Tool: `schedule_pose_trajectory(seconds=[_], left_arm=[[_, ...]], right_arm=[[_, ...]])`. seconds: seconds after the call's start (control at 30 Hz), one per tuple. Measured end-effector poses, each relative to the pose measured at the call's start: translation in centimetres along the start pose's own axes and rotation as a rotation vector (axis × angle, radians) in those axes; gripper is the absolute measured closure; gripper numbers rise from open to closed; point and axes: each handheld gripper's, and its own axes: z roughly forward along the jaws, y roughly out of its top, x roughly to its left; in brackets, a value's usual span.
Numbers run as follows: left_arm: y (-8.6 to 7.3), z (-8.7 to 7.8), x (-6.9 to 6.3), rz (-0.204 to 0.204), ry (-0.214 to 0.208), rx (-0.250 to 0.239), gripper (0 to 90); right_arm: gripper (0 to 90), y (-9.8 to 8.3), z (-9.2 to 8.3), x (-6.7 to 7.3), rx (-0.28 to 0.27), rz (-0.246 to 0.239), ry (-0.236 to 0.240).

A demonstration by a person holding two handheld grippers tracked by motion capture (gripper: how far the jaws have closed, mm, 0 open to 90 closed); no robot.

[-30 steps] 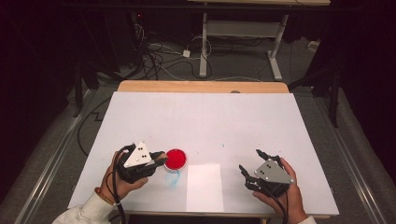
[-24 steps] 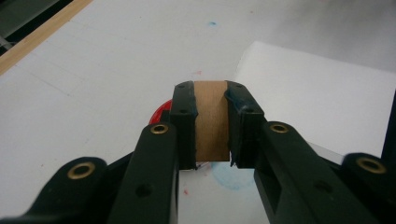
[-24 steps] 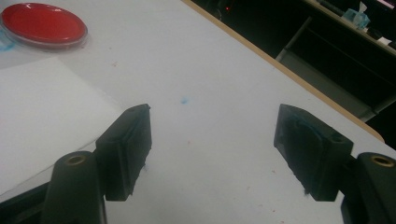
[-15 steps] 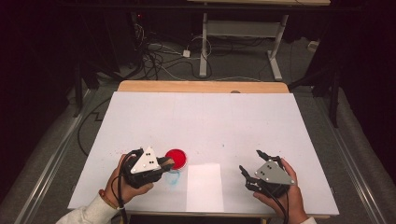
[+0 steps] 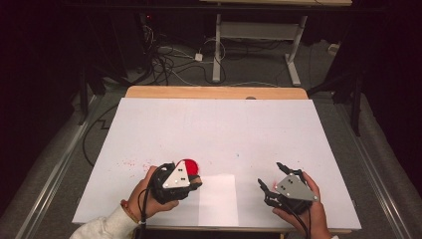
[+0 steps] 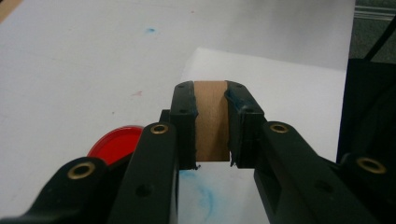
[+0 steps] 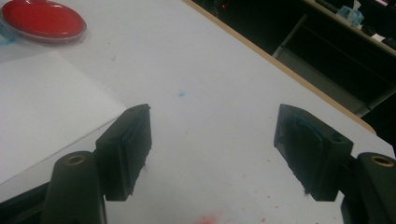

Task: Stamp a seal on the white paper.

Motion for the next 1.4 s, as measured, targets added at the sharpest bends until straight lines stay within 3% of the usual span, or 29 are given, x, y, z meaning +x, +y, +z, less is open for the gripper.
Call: schedule_pose_trajectory(seconds=[0.27,0.5,1.2,1.4], left_arm=[[1.1,2.9,-0.3,0.03,-0.068,0.052,73.6],[1.3,4.8,-0.2,0.03,-0.114,0.092,73.5],[1.6,7.5,0.2,0.012,-0.177,0.164,73.6],[1.4,8.1,0.3,0.005,-0.17,0.181,73.6]], right_arm=[[28.3,-0.1,0.0,0.1,0.01,-0.003,0.002],[28.3,-0.3,0.0,0.1,0.022,-0.008,0.008],[28.1,-0.4,0.3,0.2,0.038,-0.017,0.022],[28.1,-0.4,0.3,0.2,0.043,-0.018,0.023]])
